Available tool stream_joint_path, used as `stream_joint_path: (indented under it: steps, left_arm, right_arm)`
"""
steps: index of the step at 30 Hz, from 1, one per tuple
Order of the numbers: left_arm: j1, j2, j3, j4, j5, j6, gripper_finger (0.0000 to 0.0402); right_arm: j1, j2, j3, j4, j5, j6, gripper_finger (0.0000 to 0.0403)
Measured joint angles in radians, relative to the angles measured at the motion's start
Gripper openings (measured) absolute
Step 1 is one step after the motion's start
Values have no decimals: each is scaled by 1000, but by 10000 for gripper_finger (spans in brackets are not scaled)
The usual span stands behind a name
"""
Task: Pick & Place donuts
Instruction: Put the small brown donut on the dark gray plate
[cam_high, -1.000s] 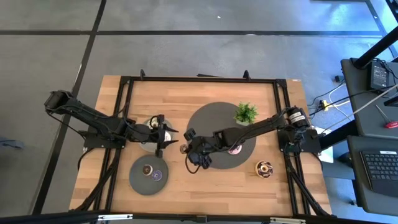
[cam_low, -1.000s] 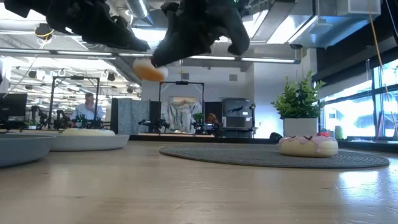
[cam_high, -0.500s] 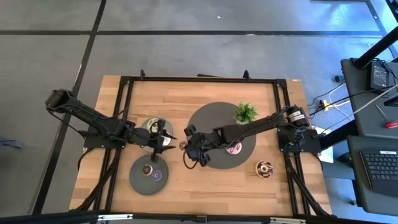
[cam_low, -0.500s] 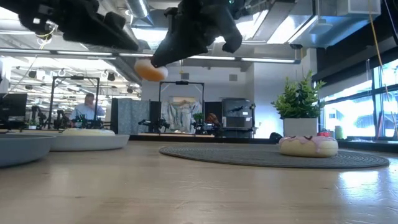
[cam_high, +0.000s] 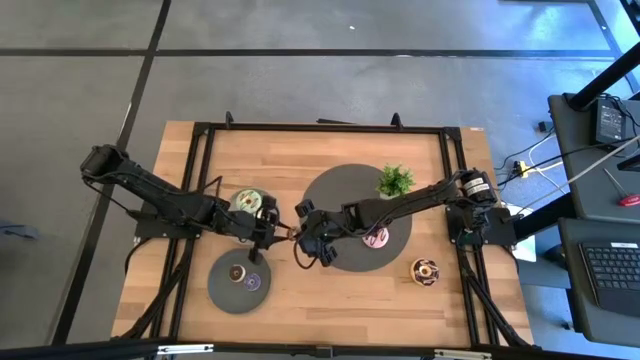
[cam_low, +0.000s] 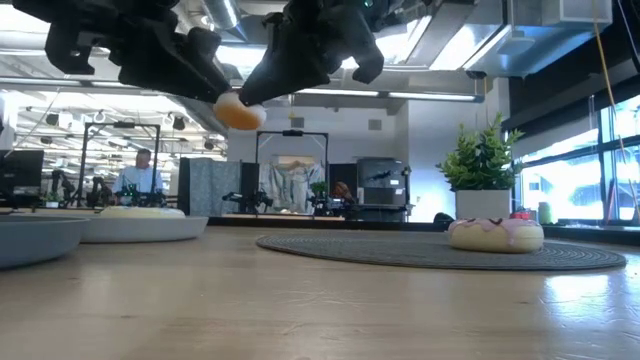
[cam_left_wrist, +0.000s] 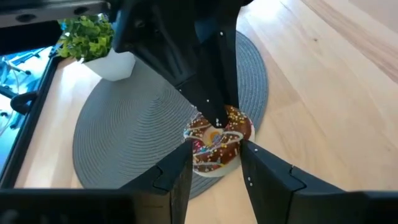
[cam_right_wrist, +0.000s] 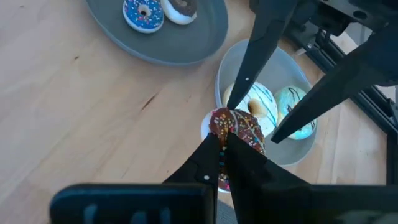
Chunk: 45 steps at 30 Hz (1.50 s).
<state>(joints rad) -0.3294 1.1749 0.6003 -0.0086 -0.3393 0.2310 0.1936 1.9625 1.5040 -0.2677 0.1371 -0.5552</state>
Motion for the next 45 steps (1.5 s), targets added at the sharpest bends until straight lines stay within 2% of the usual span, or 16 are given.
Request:
stream_joint_path:
  steps: [19, 34, 40, 45]
  left_arm:
    - [0, 19, 8, 5, 54, -7, 90]
    - [-3, 19, 8, 5, 53, -8, 23]
    - [-3, 19, 8, 5, 53, -10, 19]
    - [-3, 19, 8, 3, 51, -33, 21]
  right_arm:
    - [-8, 0, 0, 41, -2, -6, 27]
    - [-8, 0, 0, 42, 0, -5, 27]
    - [-6, 0, 0, 41, 2, -5, 28]
    - [-6, 0, 0, 42, 1, 14, 66]
